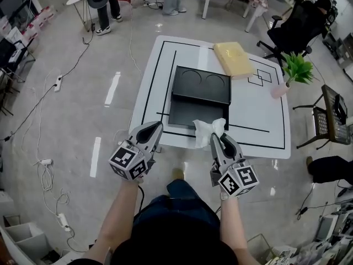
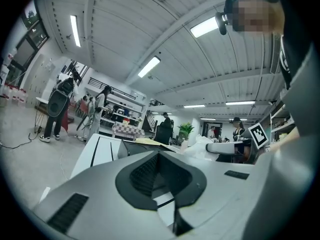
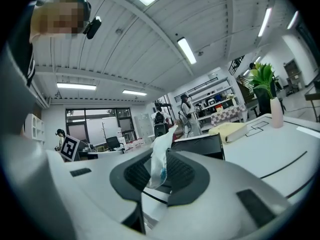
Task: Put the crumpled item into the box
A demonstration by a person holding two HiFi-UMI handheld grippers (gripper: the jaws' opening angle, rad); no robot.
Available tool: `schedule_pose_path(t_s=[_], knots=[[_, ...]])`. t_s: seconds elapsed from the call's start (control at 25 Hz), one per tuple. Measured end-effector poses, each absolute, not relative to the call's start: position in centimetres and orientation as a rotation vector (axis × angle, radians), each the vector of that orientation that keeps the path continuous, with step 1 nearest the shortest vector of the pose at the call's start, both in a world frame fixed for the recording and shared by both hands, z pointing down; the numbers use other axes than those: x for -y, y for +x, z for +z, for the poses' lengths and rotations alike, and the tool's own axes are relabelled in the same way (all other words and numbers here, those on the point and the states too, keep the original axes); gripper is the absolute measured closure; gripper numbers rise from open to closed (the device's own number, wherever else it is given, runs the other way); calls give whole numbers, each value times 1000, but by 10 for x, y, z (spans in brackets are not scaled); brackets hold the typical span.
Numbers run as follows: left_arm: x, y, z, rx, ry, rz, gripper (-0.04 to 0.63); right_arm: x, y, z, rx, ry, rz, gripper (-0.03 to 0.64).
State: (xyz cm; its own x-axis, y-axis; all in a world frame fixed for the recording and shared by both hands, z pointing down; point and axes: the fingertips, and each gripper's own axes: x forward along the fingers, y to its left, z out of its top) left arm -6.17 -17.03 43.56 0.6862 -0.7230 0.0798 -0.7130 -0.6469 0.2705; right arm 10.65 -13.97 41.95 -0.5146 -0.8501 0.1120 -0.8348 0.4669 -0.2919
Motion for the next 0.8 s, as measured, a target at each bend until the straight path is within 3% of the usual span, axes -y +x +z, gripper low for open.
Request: schedule_pose_path(t_s=[0.8], knots=[[232,-55,450,1214,2559,15,592,224,102,429,-2827,-1532,-431,552]])
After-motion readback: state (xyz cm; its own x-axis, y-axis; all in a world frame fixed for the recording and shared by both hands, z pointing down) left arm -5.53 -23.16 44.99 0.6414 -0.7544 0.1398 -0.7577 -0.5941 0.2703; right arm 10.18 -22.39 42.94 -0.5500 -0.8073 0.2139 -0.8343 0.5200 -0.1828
